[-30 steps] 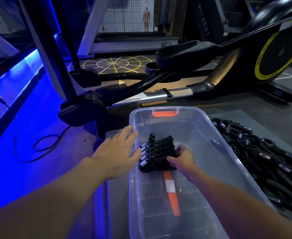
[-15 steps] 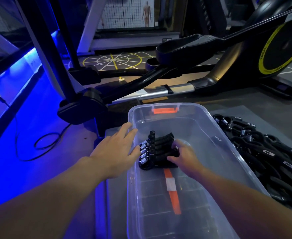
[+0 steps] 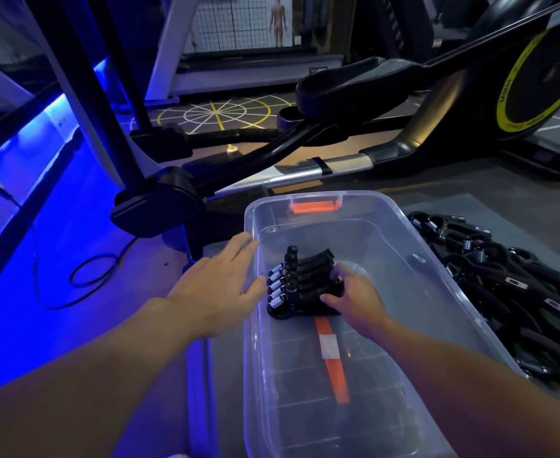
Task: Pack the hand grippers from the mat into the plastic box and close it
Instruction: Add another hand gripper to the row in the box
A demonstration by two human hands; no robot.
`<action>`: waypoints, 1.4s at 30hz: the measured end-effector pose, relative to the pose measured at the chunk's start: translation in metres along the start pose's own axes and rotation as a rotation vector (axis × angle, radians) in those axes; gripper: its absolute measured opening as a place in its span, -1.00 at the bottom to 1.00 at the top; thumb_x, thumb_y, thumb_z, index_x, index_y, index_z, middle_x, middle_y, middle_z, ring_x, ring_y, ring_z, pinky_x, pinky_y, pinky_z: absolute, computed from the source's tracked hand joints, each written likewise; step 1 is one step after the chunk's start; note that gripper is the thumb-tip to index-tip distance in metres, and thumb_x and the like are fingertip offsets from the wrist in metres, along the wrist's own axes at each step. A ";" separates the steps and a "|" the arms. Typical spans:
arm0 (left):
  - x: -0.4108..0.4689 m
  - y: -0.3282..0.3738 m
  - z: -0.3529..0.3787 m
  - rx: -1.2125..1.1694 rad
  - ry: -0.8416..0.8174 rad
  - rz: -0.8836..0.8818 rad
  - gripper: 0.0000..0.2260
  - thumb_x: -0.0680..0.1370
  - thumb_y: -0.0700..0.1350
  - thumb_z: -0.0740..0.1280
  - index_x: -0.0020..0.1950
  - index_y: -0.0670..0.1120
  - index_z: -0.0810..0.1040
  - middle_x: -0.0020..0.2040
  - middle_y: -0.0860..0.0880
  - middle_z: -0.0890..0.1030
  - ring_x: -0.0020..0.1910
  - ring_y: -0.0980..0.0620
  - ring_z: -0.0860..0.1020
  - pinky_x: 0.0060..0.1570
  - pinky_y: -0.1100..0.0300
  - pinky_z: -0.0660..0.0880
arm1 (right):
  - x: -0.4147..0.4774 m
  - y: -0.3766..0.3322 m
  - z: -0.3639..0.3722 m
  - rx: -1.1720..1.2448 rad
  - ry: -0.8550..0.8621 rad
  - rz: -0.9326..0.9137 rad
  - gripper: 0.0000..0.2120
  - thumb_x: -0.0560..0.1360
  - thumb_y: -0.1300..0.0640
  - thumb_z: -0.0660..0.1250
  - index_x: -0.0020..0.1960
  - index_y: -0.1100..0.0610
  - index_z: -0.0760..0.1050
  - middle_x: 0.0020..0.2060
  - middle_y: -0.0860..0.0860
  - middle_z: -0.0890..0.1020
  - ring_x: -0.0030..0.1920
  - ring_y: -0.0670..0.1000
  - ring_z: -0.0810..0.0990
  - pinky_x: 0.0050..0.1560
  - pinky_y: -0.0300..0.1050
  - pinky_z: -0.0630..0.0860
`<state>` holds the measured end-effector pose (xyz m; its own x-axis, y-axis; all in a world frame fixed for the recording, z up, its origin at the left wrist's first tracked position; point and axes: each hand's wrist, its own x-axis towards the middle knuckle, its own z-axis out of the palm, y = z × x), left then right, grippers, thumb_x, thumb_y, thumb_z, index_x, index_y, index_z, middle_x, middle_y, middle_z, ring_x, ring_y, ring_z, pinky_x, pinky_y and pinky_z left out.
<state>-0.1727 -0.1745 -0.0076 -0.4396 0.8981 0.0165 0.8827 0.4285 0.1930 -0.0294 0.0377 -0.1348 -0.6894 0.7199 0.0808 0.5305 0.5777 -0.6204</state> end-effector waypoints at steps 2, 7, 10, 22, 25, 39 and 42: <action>0.000 -0.006 0.002 -0.004 -0.014 0.027 -0.42 0.62 0.16 0.05 0.60 0.00 0.00 0.57 0.18 -0.06 0.21 -0.11 0.47 0.10 0.10 0.33 | 0.000 0.000 0.000 -0.004 0.003 0.000 -0.70 0.37 0.05 0.48 -0.05 -0.02 0.36 -0.38 -0.14 0.41 -0.35 -0.06 0.41 -0.36 -0.11 0.27; 0.002 -0.014 0.006 -0.024 -0.020 0.046 -0.38 0.59 0.22 0.01 0.60 0.02 -0.03 0.56 0.22 -0.10 0.23 -0.12 0.49 0.18 0.04 0.39 | -0.001 0.001 0.002 -0.010 0.012 0.006 -0.70 0.37 0.03 0.48 -0.02 -0.03 0.39 -0.40 -0.13 0.41 -0.34 -0.03 0.44 -0.35 -0.10 0.27; 0.002 -0.015 0.007 -0.036 -0.011 0.055 -0.36 0.59 0.25 -0.02 0.60 0.01 -0.03 0.56 0.22 -0.10 0.22 -0.12 0.50 0.18 0.03 0.40 | -0.001 0.000 0.002 -0.046 0.005 -0.001 -0.69 0.39 0.01 0.46 0.03 -0.01 0.40 -0.37 -0.13 0.41 -0.30 -0.01 0.45 -0.31 -0.10 0.28; 0.003 -0.009 0.003 0.003 -0.051 0.011 -0.40 0.62 0.19 0.01 0.60 0.00 -0.07 0.56 0.22 -0.13 0.20 -0.09 0.50 0.08 0.06 0.40 | -0.005 -0.007 -0.003 0.023 -0.040 0.022 -0.63 0.42 0.09 0.46 0.08 0.01 0.31 -0.33 -0.22 0.36 -0.22 -0.04 0.42 -0.36 -0.21 0.22; 0.004 -0.004 -0.001 0.018 -0.045 0.025 -0.43 0.63 0.14 0.05 0.58 -0.06 0.02 0.56 0.15 -0.04 0.21 -0.07 0.47 0.10 0.05 0.41 | -0.005 -0.009 -0.010 0.016 -0.057 0.067 -0.52 0.40 0.10 0.48 0.19 0.07 0.30 -0.34 -0.18 0.39 -0.21 0.01 0.45 -0.34 -0.17 0.26; 0.030 0.078 -0.026 0.133 0.154 0.156 -0.54 0.60 0.07 0.05 0.45 -0.11 0.32 0.38 -0.06 0.43 0.36 -0.06 0.37 0.30 -0.03 0.28 | -0.032 -0.051 -0.113 0.331 0.195 -0.003 -0.76 0.46 0.27 0.29 0.07 0.03 0.41 -0.19 0.00 0.60 -0.22 0.08 0.63 -0.21 0.00 0.57; 0.032 0.111 -0.023 0.084 0.132 0.210 -0.55 0.60 0.08 0.07 0.44 -0.07 0.33 0.38 -0.04 0.44 0.35 -0.05 0.38 0.32 -0.03 0.28 | -0.046 -0.037 -0.153 0.336 0.322 0.006 -0.82 0.49 0.28 0.28 0.03 0.05 0.44 -0.20 0.00 0.60 -0.24 0.08 0.64 -0.29 -0.10 0.55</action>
<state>-0.0930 -0.1007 0.0365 -0.2584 0.9498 0.1764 0.9651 0.2458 0.0900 0.0585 0.0423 0.0038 -0.4699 0.8365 0.2817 0.3086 0.4547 -0.8355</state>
